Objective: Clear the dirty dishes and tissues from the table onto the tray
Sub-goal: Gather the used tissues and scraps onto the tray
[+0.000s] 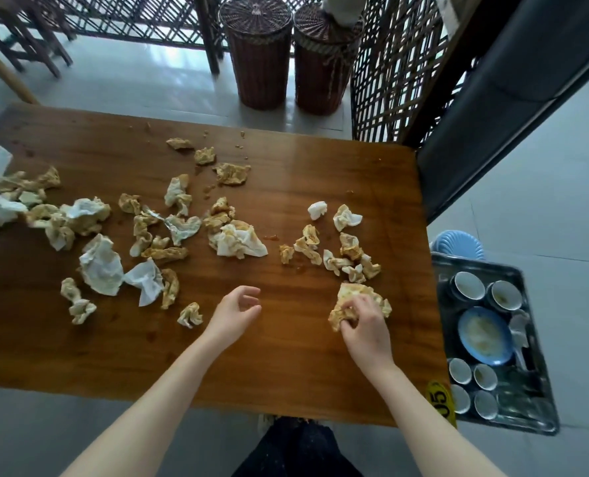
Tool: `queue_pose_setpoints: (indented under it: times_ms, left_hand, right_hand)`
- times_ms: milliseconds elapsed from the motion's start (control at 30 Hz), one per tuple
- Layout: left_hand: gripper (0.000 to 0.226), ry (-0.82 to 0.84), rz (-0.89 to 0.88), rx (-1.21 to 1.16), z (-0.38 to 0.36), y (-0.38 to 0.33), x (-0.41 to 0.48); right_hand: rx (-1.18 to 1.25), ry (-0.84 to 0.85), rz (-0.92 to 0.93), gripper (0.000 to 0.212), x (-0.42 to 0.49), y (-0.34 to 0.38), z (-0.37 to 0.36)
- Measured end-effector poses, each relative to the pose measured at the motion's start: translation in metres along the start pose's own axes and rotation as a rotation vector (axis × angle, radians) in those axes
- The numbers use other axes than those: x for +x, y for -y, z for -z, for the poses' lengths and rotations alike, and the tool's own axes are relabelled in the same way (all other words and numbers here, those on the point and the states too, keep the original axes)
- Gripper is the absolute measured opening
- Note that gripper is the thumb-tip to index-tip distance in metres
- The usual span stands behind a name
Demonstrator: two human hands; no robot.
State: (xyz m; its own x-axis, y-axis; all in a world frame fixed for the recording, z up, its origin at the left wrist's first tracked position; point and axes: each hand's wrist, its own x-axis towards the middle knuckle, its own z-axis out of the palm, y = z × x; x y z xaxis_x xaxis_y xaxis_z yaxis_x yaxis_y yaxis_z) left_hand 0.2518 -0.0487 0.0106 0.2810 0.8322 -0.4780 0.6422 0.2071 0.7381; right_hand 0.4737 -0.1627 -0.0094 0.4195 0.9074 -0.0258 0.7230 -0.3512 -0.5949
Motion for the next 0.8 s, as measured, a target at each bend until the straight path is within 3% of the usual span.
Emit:
queue_pose_setpoints:
  times_ms: [167,333,533,800]
  left_hand:
    - [0.037,0.129,-0.071,0.049,-0.043,-0.014,0.007]
    - [0.054,0.276,-0.192,0.209,-0.087,-0.032,0.011]
    - [0.076,0.268,-0.327,0.318,-0.133,-0.063,0.017]
    - [0.107,0.253,-0.335,0.804,-0.193,-0.095,0.031]
  right_hand:
    - [0.014,-0.108,-0.144,0.025,-0.019,-0.024,0.025]
    - [0.016,-0.158,-0.186,0.027,-0.023,-0.045,0.046]
    - [0.036,-0.157,-0.174,0.027,-0.021,-0.076,0.065]
    - [0.152,-0.105,-0.173,0.028,-0.008,-0.137,0.104]
